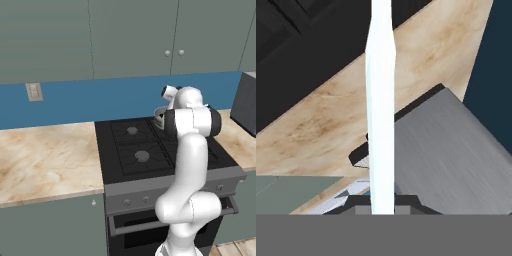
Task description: Put the cucumber and bell pepper in the pot. Retrieve the spatula and lightly stir the vegetables in the pot.
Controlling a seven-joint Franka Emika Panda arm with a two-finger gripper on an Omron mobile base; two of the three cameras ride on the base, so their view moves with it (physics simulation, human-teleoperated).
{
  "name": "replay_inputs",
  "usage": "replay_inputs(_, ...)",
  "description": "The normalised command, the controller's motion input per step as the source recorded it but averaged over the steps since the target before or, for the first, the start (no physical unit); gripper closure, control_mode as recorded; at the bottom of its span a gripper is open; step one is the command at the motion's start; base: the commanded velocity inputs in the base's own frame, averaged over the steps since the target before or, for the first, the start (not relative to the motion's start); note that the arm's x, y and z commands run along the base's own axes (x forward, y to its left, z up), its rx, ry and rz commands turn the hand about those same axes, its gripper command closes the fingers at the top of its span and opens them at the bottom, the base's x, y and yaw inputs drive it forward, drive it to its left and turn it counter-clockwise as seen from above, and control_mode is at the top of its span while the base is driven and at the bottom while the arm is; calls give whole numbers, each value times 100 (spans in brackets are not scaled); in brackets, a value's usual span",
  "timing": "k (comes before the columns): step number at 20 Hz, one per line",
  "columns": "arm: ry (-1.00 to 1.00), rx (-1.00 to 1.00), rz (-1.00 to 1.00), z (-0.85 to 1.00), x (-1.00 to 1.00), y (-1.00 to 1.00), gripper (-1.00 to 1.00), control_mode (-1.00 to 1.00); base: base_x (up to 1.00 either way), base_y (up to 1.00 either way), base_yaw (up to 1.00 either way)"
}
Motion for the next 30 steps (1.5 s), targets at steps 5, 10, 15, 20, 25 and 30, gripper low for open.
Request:
replay_inputs(5, 1, -1, 0, -3, 22, 0, 100, -100, 0, 0, 0)
replay_inputs(10, 1, 0, 0, 0, 11, 0, 100, -100, 0, 0, 0)
replay_inputs(15, 4, 0, 3, -5, 2, 8, 100, -100, 0, 0, 0)
replay_inputs(20, 10, -1, 1, -9, 9, 8, 100, -100, 0, 0, 0)
replay_inputs(25, 11, 0, 1, -1, 2, 9, 100, -100, 0, 0, 0)
replay_inputs(30, 9, 0, 0, 0, 14, 2, 100, -100, 0, 0, 0)
